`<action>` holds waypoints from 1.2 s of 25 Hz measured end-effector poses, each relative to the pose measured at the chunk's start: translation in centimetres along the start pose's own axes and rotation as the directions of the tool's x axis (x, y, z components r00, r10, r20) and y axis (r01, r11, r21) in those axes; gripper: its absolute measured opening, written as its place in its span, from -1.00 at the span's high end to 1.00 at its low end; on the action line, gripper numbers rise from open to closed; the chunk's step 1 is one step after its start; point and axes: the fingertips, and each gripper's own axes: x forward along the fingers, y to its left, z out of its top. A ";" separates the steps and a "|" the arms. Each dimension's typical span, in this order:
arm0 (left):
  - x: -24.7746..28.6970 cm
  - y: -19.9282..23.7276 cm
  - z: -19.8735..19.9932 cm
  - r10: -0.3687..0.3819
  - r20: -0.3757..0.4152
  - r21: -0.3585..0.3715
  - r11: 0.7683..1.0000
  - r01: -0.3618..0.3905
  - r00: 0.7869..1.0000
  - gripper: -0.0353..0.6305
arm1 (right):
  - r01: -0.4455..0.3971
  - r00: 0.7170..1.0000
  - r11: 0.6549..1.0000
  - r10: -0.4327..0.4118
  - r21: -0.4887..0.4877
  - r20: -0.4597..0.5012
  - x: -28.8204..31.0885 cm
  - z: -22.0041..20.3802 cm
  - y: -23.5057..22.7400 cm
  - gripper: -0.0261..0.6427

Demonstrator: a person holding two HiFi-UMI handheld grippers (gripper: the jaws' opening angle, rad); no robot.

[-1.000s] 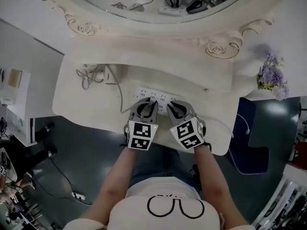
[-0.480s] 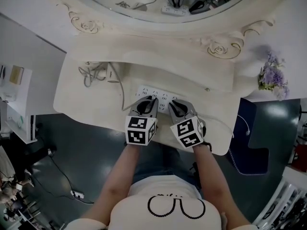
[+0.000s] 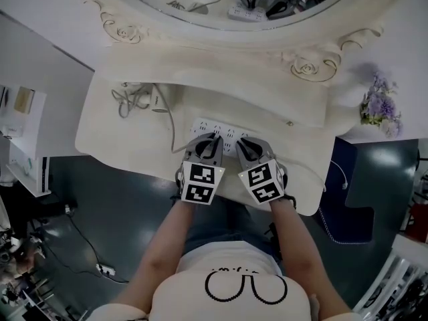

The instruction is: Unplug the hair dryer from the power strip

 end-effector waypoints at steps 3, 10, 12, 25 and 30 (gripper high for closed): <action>-0.2 0.5 0.5 -0.048 0.038 -0.248 0.967 0.056 0.998 0.72 | -0.004 1.000 1.000 0.004 -0.011 0.003 0.0 0.0 0.1 0.81; -0.2 0.2 0.0 -0.010 -0.017 0.015 1.000 0.010 1.000 0.74 | 0.001 1.000 1.000 -0.001 -0.013 0.000 0.0 0.0 0.2 0.81; -0.3 -0.2 -0.2 0.009 -0.030 0.149 0.989 -0.004 0.999 0.74 | 0.004 1.000 1.000 -0.004 -0.011 0.002 0.0 0.0 0.1 0.81; -0.4 0.0 0.5 -0.056 -0.035 0.025 0.998 0.057 0.998 0.75 | 0.024 1.000 1.000 -0.024 -0.009 -0.001 0.1 0.0 0.0 0.83; -0.8 -0.3 -0.2 -0.061 -0.034 0.158 0.985 0.066 0.998 0.75 | 0.016 1.000 1.000 -0.016 -0.023 0.000 0.2 0.1 0.2 0.83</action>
